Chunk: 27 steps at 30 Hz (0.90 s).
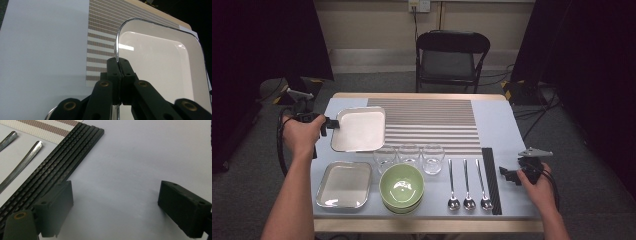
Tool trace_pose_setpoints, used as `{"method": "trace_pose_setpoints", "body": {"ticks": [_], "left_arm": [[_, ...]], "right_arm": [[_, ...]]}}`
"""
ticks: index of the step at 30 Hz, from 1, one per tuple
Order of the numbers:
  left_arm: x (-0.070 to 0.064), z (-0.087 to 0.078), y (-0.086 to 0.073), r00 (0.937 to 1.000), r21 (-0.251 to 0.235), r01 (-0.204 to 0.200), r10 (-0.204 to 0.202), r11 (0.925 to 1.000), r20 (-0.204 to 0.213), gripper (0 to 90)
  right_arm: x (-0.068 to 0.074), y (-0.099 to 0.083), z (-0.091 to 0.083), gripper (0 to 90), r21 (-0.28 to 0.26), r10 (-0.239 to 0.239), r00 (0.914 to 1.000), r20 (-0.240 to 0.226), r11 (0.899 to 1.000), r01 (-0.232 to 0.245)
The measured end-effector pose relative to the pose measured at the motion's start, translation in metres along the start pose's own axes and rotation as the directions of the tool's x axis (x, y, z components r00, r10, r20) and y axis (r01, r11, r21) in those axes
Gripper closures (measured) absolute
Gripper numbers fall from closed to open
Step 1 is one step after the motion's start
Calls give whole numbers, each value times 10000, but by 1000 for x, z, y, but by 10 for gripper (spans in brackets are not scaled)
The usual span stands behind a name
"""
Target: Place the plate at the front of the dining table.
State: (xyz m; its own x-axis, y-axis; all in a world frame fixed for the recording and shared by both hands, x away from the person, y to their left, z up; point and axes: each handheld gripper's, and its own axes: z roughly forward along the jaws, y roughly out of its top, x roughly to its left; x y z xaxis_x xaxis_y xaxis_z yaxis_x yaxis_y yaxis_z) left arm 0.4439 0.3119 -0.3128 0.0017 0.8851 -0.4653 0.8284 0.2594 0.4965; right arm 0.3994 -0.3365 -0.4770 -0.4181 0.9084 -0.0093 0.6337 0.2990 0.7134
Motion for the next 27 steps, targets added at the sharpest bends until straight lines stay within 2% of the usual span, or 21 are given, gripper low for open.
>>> {"method": "trace_pose_setpoints", "body": {"ticks": [1, 2, 3, 7, 13, 14, 15, 21, 26, 27], "left_arm": [[-1, 1, 1, 9999, 48, -94, 94, 9999, -73, 892], [-2, 1, 2, 10000, 125, -61, 60, 9999, 40, 893], [-4, 2, 2, 10000, 44, 26, -26, 10000, 18, 893], [-9, 3, 7, 10000, 88, -80, 80, 9999, 19, 893], [-18, 7, 12, 10000, 59, 44, -44, 10000, 20, 893], [-19, 8, 13, 9999, 149, -110, 109, 9998, 67, 893], [-21, 9, 13, 10000, 150, -59, 59, 9999, 7, 893], [-29, 14, 18, 9994, 252, -100, 92, 9996, 336, 893], [-34, 19, 21, 9996, 276, -157, 150, 9995, 246, 893], [-34, 19, 22, 9994, 353, -118, 106, 9993, 343, 893]], "right_arm": [[0, 0, 0, 116, 0, -2, 10000, -4, 10000, 2], [0, 0, 0, 116, 5, 13, 10000, -3, 10000, -13], [0, 0, 0, 116, 6, 15, 10000, -4, 10000, -15], [0, 0, 0, 116, 7, 13, 10000, -10, 10000, -13], [0, 0, 0, 116, 5, -3, 10000, 2, 10000, 3], [0, 0, 0, 116, -2, -6, 10000, 1, 10000, 6], [0, 0, 0, 116, -1, -5, 10000, 1, 10000, 5], [0, 0, 0, 116, -15, -19, 10000, 25, 10000, 19], [0, 0, 0, 116, -15, -16, 10000, 20, 10000, 16], [0, 0, 0, 116, -15, -15, 10000, 7, 10000, 15]]}}
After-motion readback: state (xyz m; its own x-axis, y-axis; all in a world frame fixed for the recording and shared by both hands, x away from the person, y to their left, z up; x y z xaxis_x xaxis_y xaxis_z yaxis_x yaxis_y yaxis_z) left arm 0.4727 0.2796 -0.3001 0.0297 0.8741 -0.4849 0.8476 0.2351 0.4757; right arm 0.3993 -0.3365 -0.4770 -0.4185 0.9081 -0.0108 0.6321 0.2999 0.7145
